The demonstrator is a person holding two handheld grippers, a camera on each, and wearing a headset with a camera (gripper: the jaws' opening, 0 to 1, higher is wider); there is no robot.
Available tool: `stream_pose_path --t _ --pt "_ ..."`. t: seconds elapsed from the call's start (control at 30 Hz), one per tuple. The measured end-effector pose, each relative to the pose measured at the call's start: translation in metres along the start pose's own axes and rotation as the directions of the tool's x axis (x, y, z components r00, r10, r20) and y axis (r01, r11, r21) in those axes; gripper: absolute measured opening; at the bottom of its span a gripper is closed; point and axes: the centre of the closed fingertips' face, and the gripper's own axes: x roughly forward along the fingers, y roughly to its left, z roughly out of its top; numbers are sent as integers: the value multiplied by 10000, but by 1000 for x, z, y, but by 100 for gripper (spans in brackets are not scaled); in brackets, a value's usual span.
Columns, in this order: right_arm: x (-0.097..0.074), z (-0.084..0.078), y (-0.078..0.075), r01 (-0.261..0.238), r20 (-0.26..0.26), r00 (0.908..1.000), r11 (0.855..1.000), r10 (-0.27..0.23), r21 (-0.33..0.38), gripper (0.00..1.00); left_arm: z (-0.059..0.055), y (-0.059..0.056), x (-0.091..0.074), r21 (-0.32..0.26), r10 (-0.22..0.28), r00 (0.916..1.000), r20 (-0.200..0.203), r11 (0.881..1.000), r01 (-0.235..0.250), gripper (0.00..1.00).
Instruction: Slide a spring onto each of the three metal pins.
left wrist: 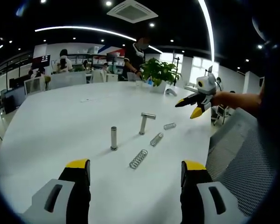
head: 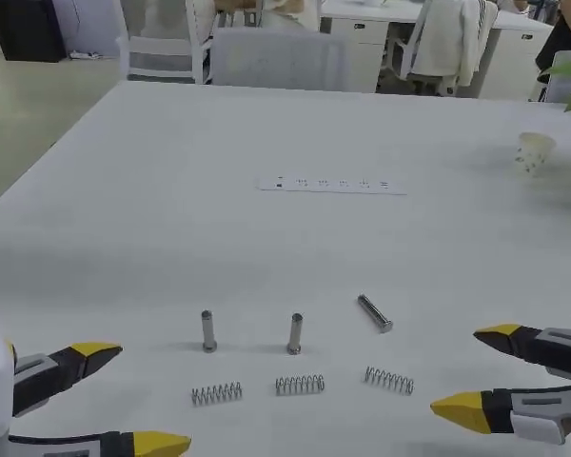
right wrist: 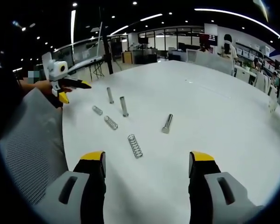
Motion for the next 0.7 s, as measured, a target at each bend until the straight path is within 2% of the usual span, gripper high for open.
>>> stream_pose_path --t 0.7 --pt "20 17 -19 -45 -156 9999 9999 43 -92 71 1 2 0 -12 33 10000 9 10000 -33 76"
